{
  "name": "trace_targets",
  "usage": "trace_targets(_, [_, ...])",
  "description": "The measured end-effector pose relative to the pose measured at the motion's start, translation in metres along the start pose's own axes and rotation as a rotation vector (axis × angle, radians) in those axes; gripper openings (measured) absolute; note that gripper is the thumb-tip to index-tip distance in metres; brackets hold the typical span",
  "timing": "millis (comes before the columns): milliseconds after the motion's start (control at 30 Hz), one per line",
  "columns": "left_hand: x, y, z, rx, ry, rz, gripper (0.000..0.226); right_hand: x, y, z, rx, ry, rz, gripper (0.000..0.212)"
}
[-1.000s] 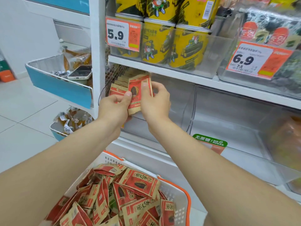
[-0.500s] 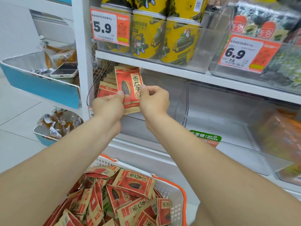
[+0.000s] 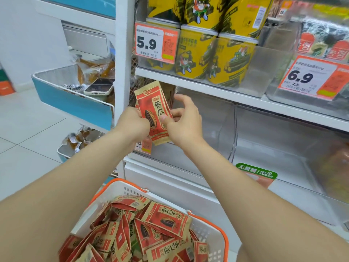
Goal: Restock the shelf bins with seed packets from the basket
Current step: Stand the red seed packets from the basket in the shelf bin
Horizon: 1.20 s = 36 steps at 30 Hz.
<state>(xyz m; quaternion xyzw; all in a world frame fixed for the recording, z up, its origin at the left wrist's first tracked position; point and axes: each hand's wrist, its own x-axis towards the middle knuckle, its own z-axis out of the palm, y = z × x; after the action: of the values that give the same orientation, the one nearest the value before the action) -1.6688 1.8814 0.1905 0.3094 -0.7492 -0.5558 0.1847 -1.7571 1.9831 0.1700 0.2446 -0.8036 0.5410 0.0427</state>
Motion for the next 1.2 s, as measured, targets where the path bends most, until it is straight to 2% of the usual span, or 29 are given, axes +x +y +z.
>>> trace_targets(67, [0.012,-0.004,-0.006,0.075,0.071,0.014,0.015,0.001,-0.001,0.005,-0.041,0.007,-0.101,0.034])
trace_targets(133, [0.035,-0.020,-0.008,0.136,0.120,0.028,0.043,0.001,-0.002,0.010,-0.048,0.009,-0.209,0.025])
trace_targets(167, [0.042,-0.025,-0.008,0.140,0.138,0.040,0.048,0.000,-0.003,0.012,-0.033,0.015,-0.257,0.025])
trace_targets(333, [0.018,0.004,-0.015,-0.022,0.233,0.163,0.031,0.009,-0.007,0.022,0.025,0.034,-0.430,0.027])
trace_targets(400, [0.022,0.003,-0.020,0.024,0.266,0.193,0.029,0.012,-0.002,0.026,-0.011,-0.001,-0.368,0.024])
trace_targets(500, [0.027,-0.002,-0.028,0.197,0.281,0.204,0.030,0.013,0.011,0.037,-0.180,-0.128,-0.180,0.023])
trace_targets(600, [0.030,-0.007,-0.033,0.272,0.261,0.211,0.043,0.015,0.019,0.047,-0.286,-0.290,-0.063,0.012])
trace_targets(667, [0.032,-0.008,-0.035,0.358,0.259,0.271,0.052,0.016,0.016,0.052,-0.314,-0.289,-0.053,0.029])
trace_targets(767, [0.031,-0.011,-0.036,0.593,0.208,0.357,0.052,0.015,0.010,0.059,-0.415,-0.184,-0.042,0.045])
trace_targets(867, [0.029,-0.014,-0.035,0.789,0.155,0.423,0.052,0.008,0.004,0.061,-0.529,-0.124,-0.049,0.041])
trace_targets(1033, [0.032,-0.015,-0.037,0.962,0.124,0.465,0.051,0.005,-0.001,0.060,-0.593,-0.277,-0.040,0.015])
trace_targets(1133, [0.034,-0.019,-0.033,1.034,0.092,0.492,0.058,0.011,0.001,0.048,-0.492,-0.323,0.047,0.032])
trace_targets(1200, [0.033,-0.023,-0.032,1.045,0.088,0.490,0.067,0.010,0.000,0.039,-0.448,-0.319,0.089,0.034])
